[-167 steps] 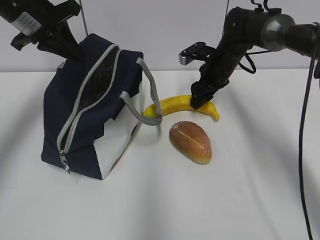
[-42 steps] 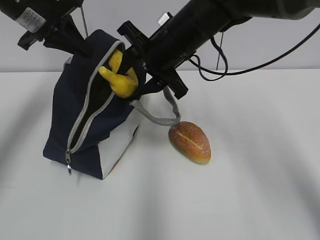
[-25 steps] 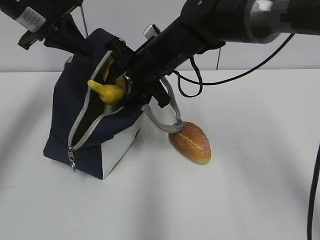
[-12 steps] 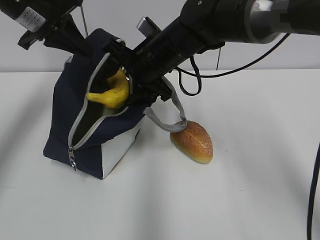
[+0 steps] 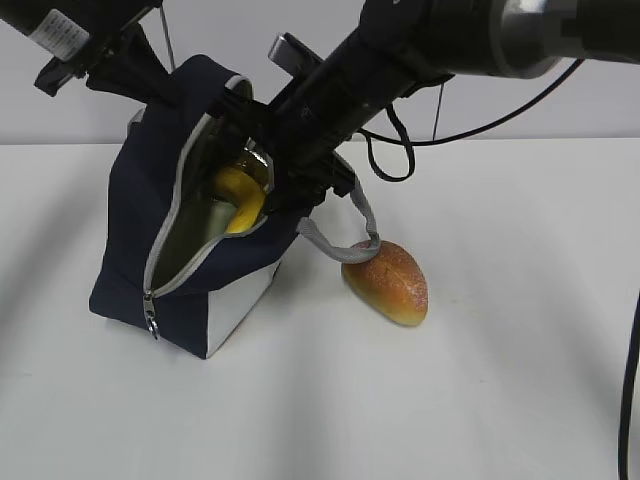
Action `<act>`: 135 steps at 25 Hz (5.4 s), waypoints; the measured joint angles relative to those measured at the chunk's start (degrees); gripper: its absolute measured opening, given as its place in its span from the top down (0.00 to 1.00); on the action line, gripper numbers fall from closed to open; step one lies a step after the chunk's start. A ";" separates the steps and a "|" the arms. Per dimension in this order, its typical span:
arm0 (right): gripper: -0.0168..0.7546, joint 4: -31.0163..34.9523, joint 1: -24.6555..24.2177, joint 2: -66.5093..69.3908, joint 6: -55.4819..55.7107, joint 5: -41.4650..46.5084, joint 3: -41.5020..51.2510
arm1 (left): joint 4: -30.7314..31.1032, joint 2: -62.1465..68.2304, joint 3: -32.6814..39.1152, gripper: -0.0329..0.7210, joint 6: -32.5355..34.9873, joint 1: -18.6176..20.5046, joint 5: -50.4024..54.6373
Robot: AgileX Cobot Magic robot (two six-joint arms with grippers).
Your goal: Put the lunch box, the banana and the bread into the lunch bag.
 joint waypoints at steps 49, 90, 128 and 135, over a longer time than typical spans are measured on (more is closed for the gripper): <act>0.23 -38.83 0.00 -21.31 -20.91 -3.52 29.41 | 0.00 -0.06 0.00 0.96 0.00 0.00 0.04; 0.42 -39.08 -2.54 -5.13 -22.45 -6.95 22.49 | 0.35 -0.10 0.00 0.96 0.00 0.00 0.06; 0.42 9.10 -0.22 -8.67 -22.50 -4.90 9.04 | 0.26 -0.24 0.00 0.96 0.00 0.00 0.11; 0.41 12.66 -0.22 -2.99 -22.50 -7.06 4.69 | 0.21 -0.24 0.00 0.96 0.00 0.00 0.11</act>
